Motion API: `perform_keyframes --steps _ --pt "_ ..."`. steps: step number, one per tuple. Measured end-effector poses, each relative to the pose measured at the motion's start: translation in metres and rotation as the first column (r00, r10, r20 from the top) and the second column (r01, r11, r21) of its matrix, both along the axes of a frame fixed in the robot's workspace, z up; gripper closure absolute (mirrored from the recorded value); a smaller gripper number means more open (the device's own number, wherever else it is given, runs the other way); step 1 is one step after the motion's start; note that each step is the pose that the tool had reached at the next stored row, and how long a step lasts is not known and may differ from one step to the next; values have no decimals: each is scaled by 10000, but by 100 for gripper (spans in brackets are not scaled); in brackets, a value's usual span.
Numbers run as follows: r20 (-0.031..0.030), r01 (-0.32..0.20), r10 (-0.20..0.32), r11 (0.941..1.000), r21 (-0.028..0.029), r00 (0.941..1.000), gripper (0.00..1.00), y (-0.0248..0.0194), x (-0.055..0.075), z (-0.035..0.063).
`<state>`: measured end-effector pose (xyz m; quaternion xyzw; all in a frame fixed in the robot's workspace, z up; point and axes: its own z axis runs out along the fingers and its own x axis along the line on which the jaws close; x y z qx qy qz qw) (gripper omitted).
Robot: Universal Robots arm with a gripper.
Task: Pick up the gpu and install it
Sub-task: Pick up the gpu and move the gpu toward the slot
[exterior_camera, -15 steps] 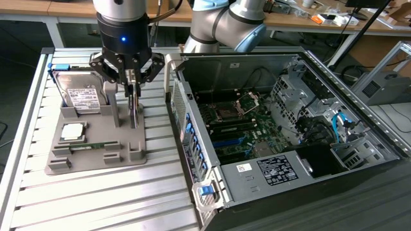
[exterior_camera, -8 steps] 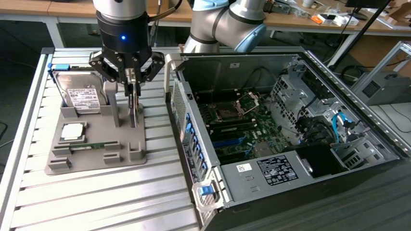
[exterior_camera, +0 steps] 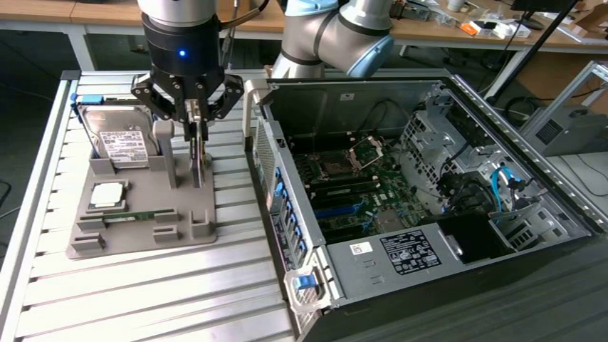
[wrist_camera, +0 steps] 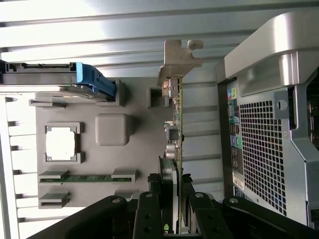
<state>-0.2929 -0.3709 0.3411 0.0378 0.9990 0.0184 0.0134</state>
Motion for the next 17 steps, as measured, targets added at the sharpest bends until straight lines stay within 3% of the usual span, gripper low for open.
perform_keyframes --steps 17 --pt "0 0 0 10000 3 10000 73 0 0 39"
